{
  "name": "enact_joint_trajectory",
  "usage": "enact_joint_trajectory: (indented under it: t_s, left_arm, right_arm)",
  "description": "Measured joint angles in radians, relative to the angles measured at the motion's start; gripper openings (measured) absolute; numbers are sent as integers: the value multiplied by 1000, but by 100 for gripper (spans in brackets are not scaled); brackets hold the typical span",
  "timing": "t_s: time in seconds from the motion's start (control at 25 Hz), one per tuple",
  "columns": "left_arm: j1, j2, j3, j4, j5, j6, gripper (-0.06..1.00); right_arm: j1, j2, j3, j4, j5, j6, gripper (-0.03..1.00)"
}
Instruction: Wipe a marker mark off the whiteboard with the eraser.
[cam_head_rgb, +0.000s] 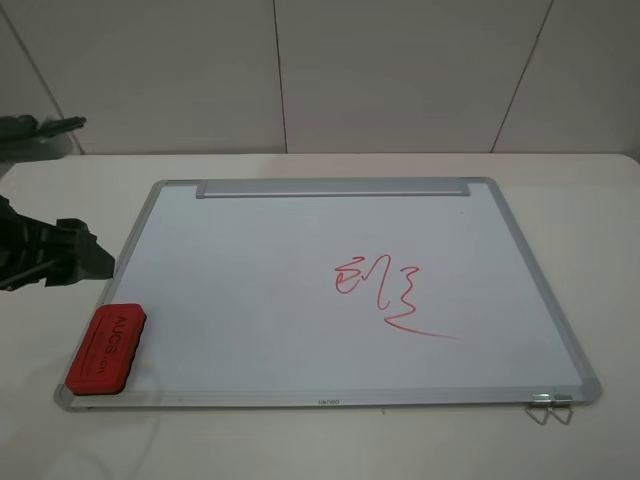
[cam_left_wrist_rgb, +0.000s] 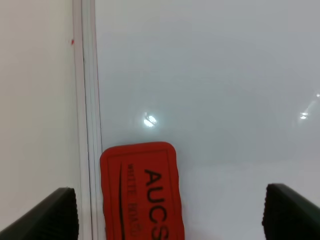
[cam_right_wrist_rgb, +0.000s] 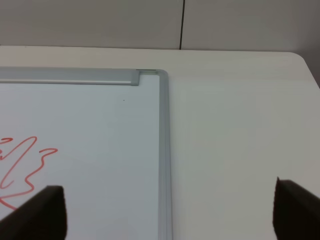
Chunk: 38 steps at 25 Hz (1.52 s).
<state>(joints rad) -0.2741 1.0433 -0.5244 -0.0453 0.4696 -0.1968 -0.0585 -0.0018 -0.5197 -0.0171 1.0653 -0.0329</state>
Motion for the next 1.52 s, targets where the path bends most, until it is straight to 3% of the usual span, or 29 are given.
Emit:
enact_joint_trajectory:
  t_s: [0.2,0.64,0.96,1.52]
  left_arm:
    - [0,-245,-77,2,161,18,74]
    - [0,-629,-115,16,383,83,74]
    - [0,-693,-115,-96,420,204,74]
    - [0,-806,-111,-101,606,337,74]
  right_arm:
    - [0,0,0,0,0,0,71]
    - [0,0,0,0,0,0,71]
    - [0,0,0,0,0,0,71]
    - [0,0,0,0,0,0,71]
